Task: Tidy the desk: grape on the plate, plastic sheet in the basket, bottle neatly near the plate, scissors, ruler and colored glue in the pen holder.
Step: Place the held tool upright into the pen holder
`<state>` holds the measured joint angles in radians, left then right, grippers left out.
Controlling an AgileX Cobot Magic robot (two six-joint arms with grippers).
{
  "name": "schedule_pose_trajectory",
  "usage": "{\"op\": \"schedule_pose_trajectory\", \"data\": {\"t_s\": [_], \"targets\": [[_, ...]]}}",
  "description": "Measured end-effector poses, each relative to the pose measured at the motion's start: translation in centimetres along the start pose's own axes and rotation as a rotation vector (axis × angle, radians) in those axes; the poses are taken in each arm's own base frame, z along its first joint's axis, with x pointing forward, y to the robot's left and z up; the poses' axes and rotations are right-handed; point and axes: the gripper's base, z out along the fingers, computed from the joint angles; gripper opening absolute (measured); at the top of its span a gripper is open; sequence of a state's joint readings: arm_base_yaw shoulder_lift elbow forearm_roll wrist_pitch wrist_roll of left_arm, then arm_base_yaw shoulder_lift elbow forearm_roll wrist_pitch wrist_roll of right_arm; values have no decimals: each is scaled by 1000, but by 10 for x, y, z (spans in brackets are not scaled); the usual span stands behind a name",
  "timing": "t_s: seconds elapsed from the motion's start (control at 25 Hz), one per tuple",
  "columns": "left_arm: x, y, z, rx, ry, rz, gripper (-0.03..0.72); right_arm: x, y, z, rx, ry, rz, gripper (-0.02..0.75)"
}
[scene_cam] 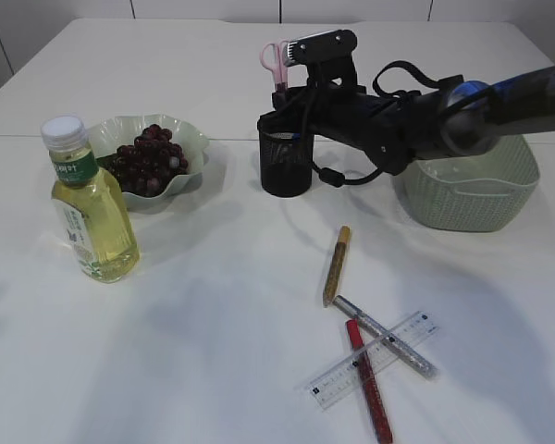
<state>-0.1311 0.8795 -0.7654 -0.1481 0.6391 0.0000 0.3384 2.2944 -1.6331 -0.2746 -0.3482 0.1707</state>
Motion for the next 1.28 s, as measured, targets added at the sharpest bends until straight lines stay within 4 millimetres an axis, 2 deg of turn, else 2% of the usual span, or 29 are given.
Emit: {"op": "schedule_pose_trajectory", "data": {"t_s": [0.96,1.28], "targets": [[-2,0,0,0,-22,1,309,2,-1,0,5,17,-1,189],[-2,0,0,0,-26,1,309,6,-2,0,12,56,-1,223]]}}
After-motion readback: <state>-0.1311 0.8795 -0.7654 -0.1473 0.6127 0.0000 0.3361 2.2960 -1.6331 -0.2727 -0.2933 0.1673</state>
